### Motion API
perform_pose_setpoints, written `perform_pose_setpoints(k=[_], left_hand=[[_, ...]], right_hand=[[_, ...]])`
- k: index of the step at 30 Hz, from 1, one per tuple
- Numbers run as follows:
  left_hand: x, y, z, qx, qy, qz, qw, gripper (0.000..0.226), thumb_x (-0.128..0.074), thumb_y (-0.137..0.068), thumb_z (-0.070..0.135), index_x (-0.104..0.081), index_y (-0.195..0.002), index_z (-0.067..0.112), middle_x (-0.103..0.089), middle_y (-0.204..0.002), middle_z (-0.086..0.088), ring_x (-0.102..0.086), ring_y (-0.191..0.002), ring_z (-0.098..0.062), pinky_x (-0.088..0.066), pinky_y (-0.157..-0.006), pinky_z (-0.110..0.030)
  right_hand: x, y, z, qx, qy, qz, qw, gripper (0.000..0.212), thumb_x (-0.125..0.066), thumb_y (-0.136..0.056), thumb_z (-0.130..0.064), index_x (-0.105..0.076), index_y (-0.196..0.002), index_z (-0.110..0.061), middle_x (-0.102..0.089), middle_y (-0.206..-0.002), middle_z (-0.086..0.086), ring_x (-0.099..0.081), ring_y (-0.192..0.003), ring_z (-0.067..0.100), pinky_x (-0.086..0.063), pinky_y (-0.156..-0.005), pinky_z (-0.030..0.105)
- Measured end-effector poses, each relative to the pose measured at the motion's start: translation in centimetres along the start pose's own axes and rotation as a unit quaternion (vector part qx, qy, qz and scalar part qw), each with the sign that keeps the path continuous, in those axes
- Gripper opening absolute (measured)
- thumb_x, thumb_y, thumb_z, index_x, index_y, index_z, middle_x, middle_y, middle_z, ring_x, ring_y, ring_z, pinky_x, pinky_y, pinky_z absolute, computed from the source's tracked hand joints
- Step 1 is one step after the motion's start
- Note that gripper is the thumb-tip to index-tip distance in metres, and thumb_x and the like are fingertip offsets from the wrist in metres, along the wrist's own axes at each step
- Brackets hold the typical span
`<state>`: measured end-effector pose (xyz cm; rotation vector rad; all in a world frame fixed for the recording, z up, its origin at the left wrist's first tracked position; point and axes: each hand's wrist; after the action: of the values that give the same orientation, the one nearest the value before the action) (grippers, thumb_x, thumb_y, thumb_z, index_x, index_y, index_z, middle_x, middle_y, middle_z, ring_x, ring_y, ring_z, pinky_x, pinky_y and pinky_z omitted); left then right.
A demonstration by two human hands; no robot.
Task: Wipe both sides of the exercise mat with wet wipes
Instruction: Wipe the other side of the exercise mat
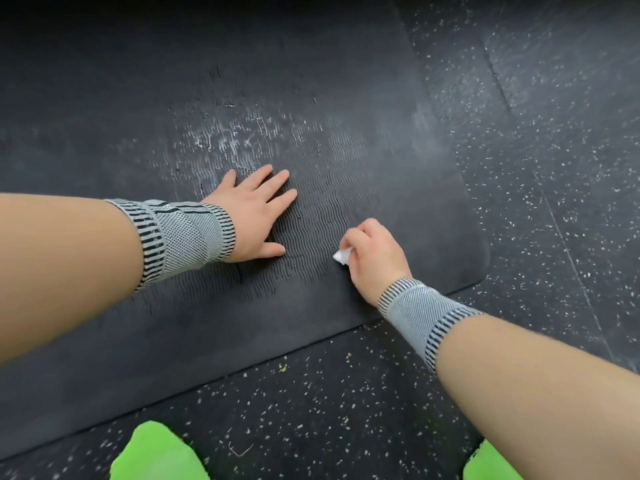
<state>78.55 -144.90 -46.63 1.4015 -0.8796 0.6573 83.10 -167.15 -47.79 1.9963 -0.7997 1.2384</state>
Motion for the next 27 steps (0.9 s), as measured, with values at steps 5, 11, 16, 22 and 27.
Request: perform_pose_setpoints(k=[5,11,16,22,27], left_hand=[[-0.4,0.1,0.1,0.002,0.010,-0.002,1.000,0.090,-0.033,-0.091,0.071,0.007,-0.156,0.023,0.017,-0.163,-0.003,0.012,-0.150,-0.025,-0.011,-0.120,-0.056],[-0.5,-0.6,0.8,0.000,0.034,0.018,0.999,0.089,-0.032,-0.093,0.068,0.004,-0.156,0.018,0.018,-0.163,-0.001,0.012,-0.151,-0.024,-0.011,-0.119,-0.058],[-0.6,-0.8,0.3,0.004,0.029,0.019,0.999,0.086,-0.031,-0.093,0.068,0.007,-0.156,0.024,0.018,-0.163,-0.002,0.012,-0.150,-0.024,-0.009,-0.119,-0.058],[-1.0,-0.8,-0.3,0.019,0.030,0.021,0.999,0.084,-0.028,-0.094,0.068,0.008,-0.156,0.026,0.019,-0.163,-0.002,0.012,-0.150,-0.025,-0.010,-0.119,-0.059],[-1.1,-1.0,-0.4,0.013,0.032,0.026,0.999,0.084,-0.027,-0.093,0.069,0.010,-0.155,0.026,0.020,-0.162,-0.001,0.013,-0.150,-0.025,-0.009,-0.118,-0.060]], right_hand=[[-0.3,3.0,0.1,0.008,0.033,-0.010,0.999,0.014,-0.065,-0.074,-0.001,-0.062,-0.085,-0.011,-0.052,-0.091,0.005,-0.050,-0.081,0.024,-0.040,-0.057,0.030],[-0.7,8.1,1.0,0.045,0.023,-0.055,0.997,0.030,-0.077,-0.058,0.003,-0.057,-0.071,-0.014,-0.049,-0.079,-0.003,-0.046,-0.066,0.014,-0.042,-0.041,0.026],[-0.5,0.1,-0.8,0.039,0.030,0.003,0.999,0.015,-0.067,-0.075,-0.002,-0.059,-0.085,-0.010,-0.048,-0.094,0.006,-0.047,-0.081,0.024,-0.036,-0.060,0.029],[-0.2,4.4,-0.1,0.093,0.051,-0.040,0.994,0.021,-0.072,-0.064,-0.003,-0.058,-0.075,-0.014,-0.050,-0.080,0.002,-0.049,-0.068,0.022,-0.033,-0.048,0.025],[-0.5,7.8,1.1,0.109,0.024,-0.075,0.991,0.021,-0.071,-0.065,0.000,-0.057,-0.075,-0.014,-0.051,-0.081,-0.001,-0.050,-0.068,0.018,-0.048,-0.047,0.030]])
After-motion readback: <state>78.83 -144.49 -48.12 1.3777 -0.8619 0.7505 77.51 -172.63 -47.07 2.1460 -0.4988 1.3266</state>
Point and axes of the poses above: each hand's wrist, its own y-axis away from the middle knuckle, its own x-axis out of the back of the hand, z = x × y
